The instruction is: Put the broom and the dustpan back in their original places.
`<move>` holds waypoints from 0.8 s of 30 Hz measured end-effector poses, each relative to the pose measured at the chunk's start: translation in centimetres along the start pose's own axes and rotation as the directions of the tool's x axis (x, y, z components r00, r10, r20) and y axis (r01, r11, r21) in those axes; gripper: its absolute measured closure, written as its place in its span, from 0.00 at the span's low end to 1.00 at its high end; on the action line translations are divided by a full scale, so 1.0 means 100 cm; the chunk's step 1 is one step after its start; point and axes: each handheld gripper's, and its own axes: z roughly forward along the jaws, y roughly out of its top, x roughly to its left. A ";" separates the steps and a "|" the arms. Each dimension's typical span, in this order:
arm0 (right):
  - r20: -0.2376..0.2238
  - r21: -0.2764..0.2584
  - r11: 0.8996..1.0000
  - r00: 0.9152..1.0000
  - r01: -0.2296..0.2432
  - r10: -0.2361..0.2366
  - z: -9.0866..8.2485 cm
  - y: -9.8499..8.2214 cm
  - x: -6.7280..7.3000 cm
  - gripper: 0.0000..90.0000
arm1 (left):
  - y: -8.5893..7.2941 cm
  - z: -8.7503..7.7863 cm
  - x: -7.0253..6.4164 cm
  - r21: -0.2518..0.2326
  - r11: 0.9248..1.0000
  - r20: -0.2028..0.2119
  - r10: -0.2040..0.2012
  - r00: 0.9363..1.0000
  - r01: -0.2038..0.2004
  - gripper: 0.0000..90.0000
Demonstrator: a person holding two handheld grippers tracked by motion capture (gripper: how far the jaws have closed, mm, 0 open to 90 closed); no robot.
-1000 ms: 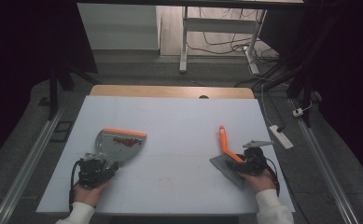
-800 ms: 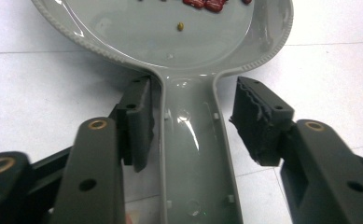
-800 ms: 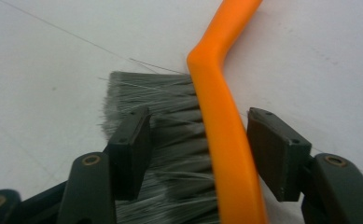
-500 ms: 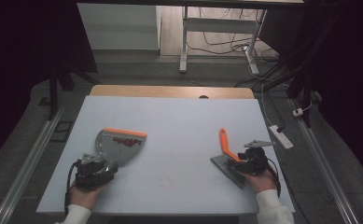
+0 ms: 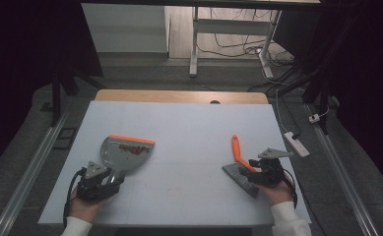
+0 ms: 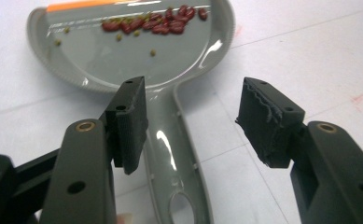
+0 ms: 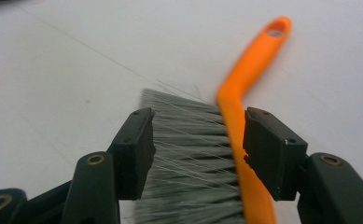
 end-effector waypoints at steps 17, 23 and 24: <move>-0.099 -0.022 0.991 0.986 0.131 -0.132 0.006 -0.002 0.026 0.48 | 0.020 0.030 0.003 0.040 0.991 0.217 0.120 0.969 -0.131 0.47; -0.106 -0.039 0.988 0.983 0.147 -0.150 0.004 -0.004 0.028 0.48 | 0.022 0.034 0.005 0.049 0.990 0.235 0.120 0.964 -0.136 0.47; -0.107 -0.041 0.988 0.983 0.146 -0.150 0.004 -0.004 0.028 0.48 | 0.022 0.034 0.005 0.051 0.989 0.238 0.123 0.963 -0.139 0.47</move>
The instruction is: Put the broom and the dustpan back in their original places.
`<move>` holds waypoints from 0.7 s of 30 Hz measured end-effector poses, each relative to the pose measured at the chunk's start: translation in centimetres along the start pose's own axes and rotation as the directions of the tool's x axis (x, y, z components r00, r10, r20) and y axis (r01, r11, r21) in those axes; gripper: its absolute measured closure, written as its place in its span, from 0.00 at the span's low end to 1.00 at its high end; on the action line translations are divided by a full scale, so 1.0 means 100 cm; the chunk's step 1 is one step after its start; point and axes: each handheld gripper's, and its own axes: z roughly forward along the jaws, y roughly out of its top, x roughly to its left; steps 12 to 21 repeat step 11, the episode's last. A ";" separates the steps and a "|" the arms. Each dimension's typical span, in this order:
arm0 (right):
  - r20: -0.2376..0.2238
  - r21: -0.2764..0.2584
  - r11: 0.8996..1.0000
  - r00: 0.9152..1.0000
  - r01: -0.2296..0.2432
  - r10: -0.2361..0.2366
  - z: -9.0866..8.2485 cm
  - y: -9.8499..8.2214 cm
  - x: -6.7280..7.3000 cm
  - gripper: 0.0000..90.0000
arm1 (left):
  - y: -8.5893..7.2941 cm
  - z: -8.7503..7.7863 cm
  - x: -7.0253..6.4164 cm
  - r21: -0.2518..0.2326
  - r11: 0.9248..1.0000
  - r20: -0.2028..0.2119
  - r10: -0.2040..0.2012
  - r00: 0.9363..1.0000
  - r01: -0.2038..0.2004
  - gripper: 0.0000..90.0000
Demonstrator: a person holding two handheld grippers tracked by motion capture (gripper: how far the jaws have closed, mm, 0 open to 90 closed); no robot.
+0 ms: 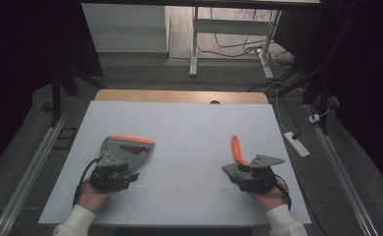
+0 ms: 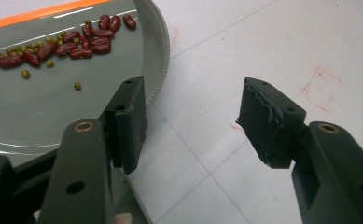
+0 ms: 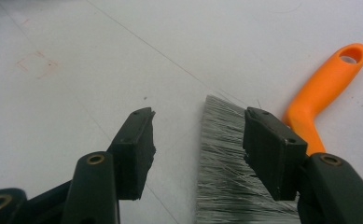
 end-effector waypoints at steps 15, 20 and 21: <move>0.000 -0.013 1.000 1.000 0.016 -0.016 -0.001 0.000 0.001 0.48 | -0.001 0.002 -0.003 0.012 1.000 0.009 0.016 1.000 -0.016 0.46; 0.000 -0.013 1.000 1.000 0.016 -0.016 -0.001 0.000 0.001 0.48 | -0.001 0.002 -0.003 0.012 1.000 0.009 0.016 1.000 -0.016 0.46; 0.000 -0.013 1.000 1.000 0.016 -0.016 -0.001 0.000 0.001 0.48 | -0.001 0.002 -0.003 0.012 1.000 0.009 0.016 1.000 -0.016 0.46</move>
